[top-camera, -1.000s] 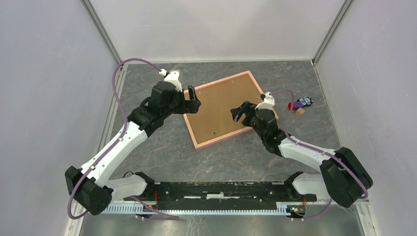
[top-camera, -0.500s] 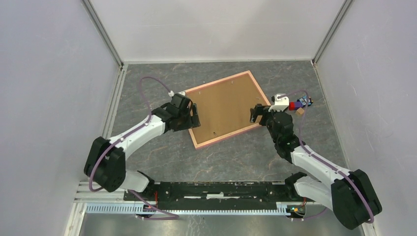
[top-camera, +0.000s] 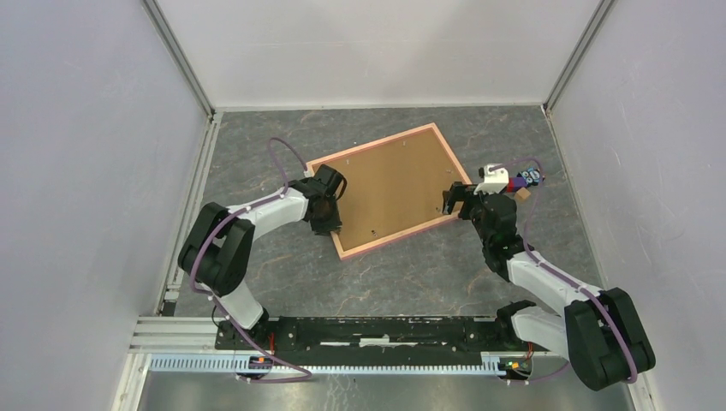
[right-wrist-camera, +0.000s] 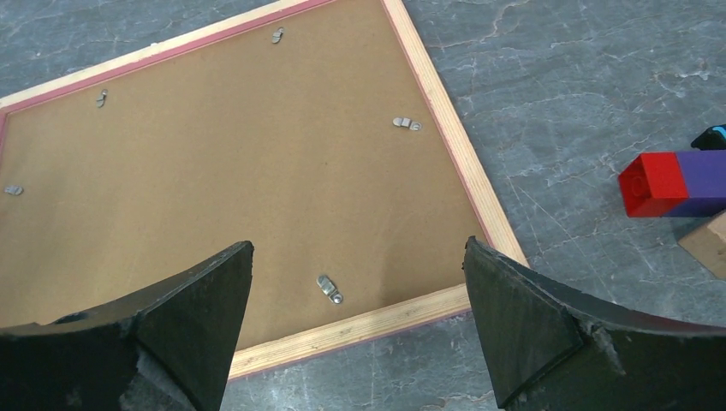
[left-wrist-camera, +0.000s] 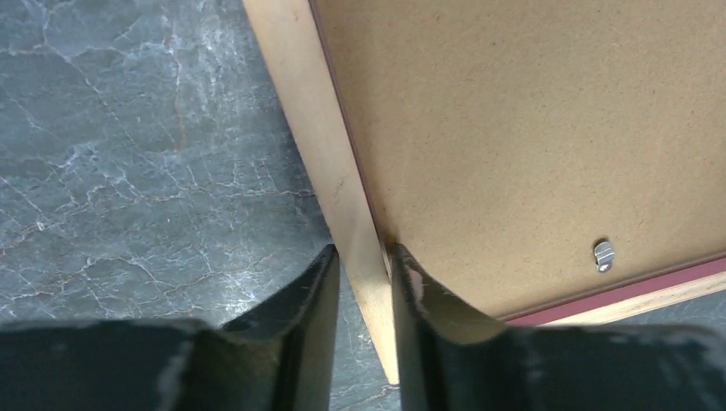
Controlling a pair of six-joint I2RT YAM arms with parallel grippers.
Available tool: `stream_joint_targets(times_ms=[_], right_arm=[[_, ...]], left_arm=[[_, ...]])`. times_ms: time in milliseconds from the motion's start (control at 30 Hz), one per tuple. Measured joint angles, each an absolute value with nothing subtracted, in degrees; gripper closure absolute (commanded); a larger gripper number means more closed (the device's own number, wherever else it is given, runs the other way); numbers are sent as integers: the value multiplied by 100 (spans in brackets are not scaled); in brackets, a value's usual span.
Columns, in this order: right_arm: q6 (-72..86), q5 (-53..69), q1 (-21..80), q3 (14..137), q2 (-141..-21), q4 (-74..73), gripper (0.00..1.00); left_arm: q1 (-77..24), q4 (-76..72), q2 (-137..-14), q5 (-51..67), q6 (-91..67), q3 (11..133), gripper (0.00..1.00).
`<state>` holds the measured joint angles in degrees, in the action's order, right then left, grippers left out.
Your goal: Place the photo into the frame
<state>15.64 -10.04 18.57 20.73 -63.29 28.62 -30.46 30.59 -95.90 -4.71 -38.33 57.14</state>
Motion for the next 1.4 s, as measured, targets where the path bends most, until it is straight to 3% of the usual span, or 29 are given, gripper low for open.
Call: stream_joint_targets(times_ms=[167,300,600,1000,1400], right_arm=[[1365,-1131,1811,2130,-6366,2674,2],[1085,-1455,1785,2709,-6707,1859,2],[416,-1070,1750,4097,-8077,600,2],[311,-788,1752,4493,-8897,-27,23],[377,-1002,1789,4921,-9653,268,34]], left_arm=[[-3046,3301,-9666,-569,-3638,5854,89],[-3041,3699,-9657,-784,-3291,5922,97],[-3000,4296,-9520,-1164,-2593,5824,98],[-2998,4294,-9507,-1146,-2296,5819,98],[-2998,4292,-9498,-1168,-2191,5817,98]])
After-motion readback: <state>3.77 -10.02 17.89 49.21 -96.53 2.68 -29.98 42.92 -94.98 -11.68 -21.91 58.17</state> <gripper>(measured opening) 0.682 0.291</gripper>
